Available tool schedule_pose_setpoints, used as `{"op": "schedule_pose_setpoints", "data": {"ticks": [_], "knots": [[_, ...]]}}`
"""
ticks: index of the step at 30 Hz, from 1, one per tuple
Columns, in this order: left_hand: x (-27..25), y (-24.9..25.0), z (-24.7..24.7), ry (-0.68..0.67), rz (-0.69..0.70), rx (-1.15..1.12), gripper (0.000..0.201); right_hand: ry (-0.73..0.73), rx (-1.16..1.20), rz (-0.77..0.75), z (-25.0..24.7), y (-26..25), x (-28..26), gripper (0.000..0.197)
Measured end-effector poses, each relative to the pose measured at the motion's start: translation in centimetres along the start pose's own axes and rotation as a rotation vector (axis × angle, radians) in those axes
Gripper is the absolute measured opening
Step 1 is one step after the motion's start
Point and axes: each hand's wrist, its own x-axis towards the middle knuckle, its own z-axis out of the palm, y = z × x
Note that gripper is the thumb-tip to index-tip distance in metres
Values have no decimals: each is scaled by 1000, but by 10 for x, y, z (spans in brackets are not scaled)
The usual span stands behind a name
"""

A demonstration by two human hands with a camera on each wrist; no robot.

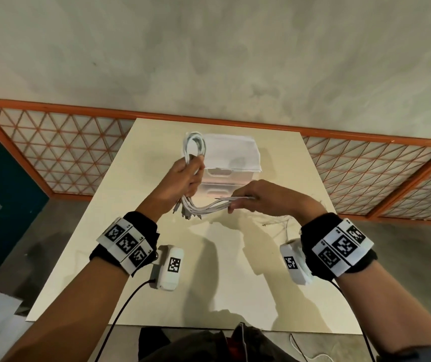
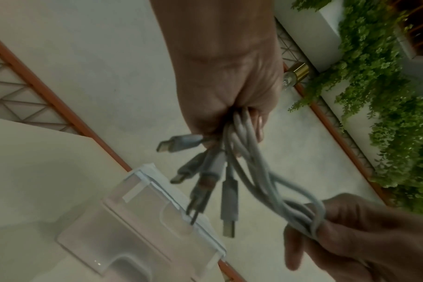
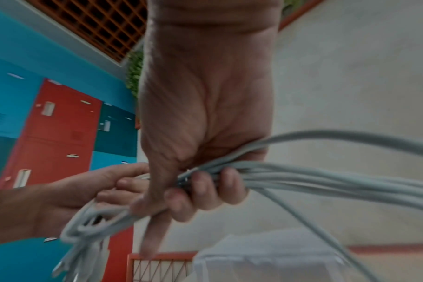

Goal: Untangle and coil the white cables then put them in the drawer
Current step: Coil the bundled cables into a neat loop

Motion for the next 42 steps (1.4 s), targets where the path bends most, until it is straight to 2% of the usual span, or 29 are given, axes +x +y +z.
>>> {"op": "schedule_pose_setpoints", "data": {"ticks": [2,5,10,14,18,23,26,29,31,33,36,42], "knots": [[-2,3,8,-66,-43,41,34,-1,-65,2,-4,-4,6,25],[-4,3,20,-115,-70,59,36,74,-119,24,-10,-11,12,21],[-2,1,27,-29,-8,55,33,233,-154,-11,-13,-21,21,12],[-1,1,24,8,-14,-1,33,322,-156,-53,-13,-26,24,6],[-7,4,28,-56,-72,-72,35,400,-137,-120,-8,-34,27,35],[-9,4,27,-130,-113,11,51,426,-157,-162,-8,-32,29,47],[-9,4,27,-126,-127,22,50,425,-88,-153,-11,-29,27,51],[-6,6,21,-108,-95,69,46,413,-3,-83,-15,-19,23,45],[-4,6,12,-97,-88,61,41,347,-32,-4,-21,-9,18,37],[-5,3,6,-115,-99,70,39,236,-21,22,-25,-1,13,36],[-7,-5,11,-182,-159,106,38,152,79,10,-28,-2,9,37],[-7,-12,18,-288,-294,40,47,174,144,-66,-29,-14,15,35]]}}
